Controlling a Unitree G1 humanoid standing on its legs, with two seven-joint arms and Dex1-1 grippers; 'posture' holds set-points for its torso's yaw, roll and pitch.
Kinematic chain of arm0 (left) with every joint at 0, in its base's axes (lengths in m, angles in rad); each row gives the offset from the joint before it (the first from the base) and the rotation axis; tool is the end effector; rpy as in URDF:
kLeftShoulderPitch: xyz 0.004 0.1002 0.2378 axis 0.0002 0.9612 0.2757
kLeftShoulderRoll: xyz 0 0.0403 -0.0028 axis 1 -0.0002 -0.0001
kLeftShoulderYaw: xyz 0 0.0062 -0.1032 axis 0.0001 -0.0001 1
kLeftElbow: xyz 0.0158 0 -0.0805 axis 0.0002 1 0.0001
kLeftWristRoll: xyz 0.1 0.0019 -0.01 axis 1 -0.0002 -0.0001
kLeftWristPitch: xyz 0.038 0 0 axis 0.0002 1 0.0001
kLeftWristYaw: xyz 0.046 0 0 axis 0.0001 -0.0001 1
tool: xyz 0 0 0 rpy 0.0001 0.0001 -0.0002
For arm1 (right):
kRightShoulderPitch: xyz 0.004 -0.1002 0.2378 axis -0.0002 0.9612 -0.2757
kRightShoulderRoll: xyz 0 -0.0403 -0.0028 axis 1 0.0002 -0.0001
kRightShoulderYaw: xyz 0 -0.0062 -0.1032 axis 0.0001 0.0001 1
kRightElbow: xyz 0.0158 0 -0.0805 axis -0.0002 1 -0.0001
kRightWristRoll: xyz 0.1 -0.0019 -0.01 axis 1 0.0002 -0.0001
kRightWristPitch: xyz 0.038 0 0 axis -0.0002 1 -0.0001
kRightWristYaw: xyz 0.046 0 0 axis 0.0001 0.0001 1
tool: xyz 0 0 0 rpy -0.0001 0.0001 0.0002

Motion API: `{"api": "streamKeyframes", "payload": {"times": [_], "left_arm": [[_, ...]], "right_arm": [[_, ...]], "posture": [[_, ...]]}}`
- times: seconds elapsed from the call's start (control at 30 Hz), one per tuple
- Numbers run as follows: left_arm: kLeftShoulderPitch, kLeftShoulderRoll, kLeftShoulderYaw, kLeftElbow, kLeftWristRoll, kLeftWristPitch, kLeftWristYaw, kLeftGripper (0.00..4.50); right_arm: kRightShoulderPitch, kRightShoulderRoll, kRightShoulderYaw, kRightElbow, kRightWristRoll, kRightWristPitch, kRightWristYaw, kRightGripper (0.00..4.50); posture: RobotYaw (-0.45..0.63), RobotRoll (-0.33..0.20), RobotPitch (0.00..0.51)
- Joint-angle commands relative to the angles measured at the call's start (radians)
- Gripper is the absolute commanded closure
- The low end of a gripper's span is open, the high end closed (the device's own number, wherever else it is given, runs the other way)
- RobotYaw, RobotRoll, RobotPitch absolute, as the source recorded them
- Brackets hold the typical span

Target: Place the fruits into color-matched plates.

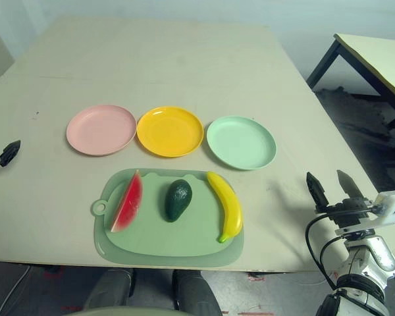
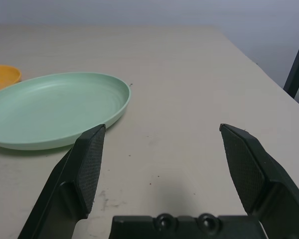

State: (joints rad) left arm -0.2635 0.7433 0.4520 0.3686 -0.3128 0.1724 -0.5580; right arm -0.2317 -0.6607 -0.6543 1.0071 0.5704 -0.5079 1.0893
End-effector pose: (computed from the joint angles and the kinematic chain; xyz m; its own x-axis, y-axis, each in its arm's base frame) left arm 0.2167 0.3691 0.1442 0.9983 0.0072 -0.0579 0.0047 0.9792 0.2029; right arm 0.1530 -0.4058 0.0559 0.9715 0.0885 0.2199 -0.0826 0.9959 -0.0361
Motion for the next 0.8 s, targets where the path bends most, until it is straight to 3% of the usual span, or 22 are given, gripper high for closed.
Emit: {"api": "streamKeyframes", "payload": {"times": [0.03,0.4,0.57,0.7,0.8], "left_arm": [[0.002,0.006,-0.008,0.0,0.009,-0.006,-0.002,0.01],[-0.009,-0.032,-0.025,-0.013,-0.008,-0.018,-0.017,0.01],[0.0,-0.01,-0.018,-0.046,-0.093,-0.005,-0.181,0.01],[0.055,0.042,-0.039,-0.138,-0.197,0.094,-0.388,0.01],[0.088,0.104,-0.035,-0.212,-0.291,0.223,-0.507,0.01]], "right_arm": [[0.008,-0.008,-0.008,0.015,0.003,0.003,0.002,0.0],[0.02,-0.043,0.006,-0.002,-0.005,0.014,0.039,0.0],[0.064,-0.078,0.026,-0.08,-0.025,0.124,-0.007,0.0],[0.191,-0.118,0.088,-0.27,-0.112,0.124,-0.01,0.0],[0.359,-0.163,0.138,-0.496,-0.186,0.064,0.039,0.0]], "posture": [[0.12,0.0,0.137],[0.09,0.0,0.139],[0.04,0.0,0.139],[0.0,0.0,0.138],[-0.04,0.0,0.148]]}}
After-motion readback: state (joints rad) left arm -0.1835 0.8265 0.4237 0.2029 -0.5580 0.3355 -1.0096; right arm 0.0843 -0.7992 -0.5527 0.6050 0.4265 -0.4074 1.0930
